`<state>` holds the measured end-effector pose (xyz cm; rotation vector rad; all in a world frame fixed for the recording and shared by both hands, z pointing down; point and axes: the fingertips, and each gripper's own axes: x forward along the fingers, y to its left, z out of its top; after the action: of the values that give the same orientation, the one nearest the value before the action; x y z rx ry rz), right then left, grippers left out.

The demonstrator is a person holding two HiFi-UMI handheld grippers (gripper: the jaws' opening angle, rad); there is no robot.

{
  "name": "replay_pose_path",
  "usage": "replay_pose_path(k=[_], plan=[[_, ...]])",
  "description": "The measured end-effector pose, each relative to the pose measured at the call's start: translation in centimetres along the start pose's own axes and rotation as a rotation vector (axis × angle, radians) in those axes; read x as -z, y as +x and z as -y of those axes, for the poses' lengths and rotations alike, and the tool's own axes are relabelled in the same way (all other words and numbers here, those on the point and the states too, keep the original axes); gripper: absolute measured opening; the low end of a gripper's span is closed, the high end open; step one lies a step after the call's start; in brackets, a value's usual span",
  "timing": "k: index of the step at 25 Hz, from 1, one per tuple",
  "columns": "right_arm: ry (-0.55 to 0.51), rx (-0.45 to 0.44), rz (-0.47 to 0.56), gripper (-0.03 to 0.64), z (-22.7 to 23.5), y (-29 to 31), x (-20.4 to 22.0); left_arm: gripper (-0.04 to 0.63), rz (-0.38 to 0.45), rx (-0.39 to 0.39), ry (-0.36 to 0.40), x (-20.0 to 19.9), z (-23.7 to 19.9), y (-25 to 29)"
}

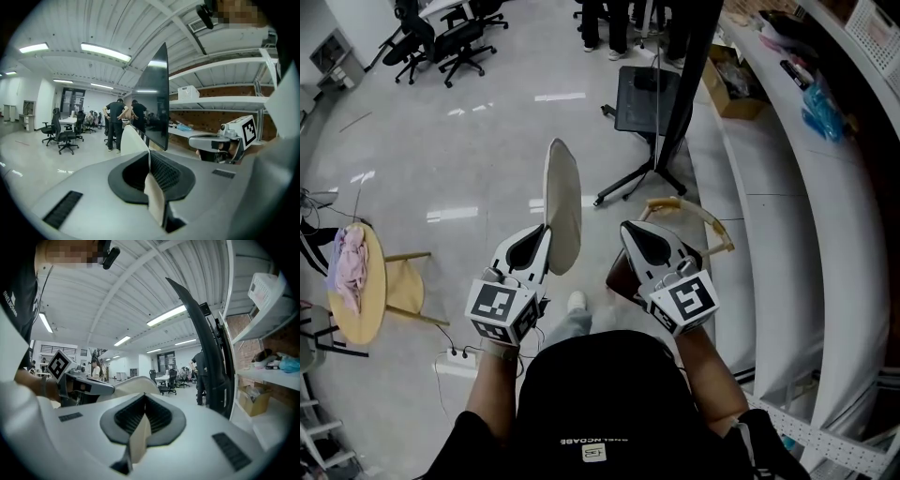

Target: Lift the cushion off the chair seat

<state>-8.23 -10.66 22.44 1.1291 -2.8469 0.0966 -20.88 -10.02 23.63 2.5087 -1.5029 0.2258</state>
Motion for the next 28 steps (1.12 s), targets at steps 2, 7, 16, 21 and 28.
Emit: replay_pose_path(k=[2,7,16,21,28], plan=[[-0.011,-0.009,-0.007,0.011,-0.2,0.1,0.1,0.022,0.004,-0.008,-0.002,0.0,0.0,-0.2],[-0.059,-0.025,-0.034,0.009,-1.0,0.3,0.4,0.021,0.009,-0.027,-0.007,0.2,-0.1,-0.8],[-0.053,-0.018,-0.032,0.009,-1.2,0.1,0.4,0.020,0.008,-0.030,-0.021,0.6,-0.4,-1.1],[-0.049,-0.004,-0.036,0.009,-1.1,-0.1,0.5,0.020,0.007,-0.024,-0.022,0.7,-0.4,-1.3],[-0.043,0.003,-0.039,0.009,-1.1,-0.3,0.8,0.020,0.003,-0.016,-0.037,0.8,-0.3,-1.1]])
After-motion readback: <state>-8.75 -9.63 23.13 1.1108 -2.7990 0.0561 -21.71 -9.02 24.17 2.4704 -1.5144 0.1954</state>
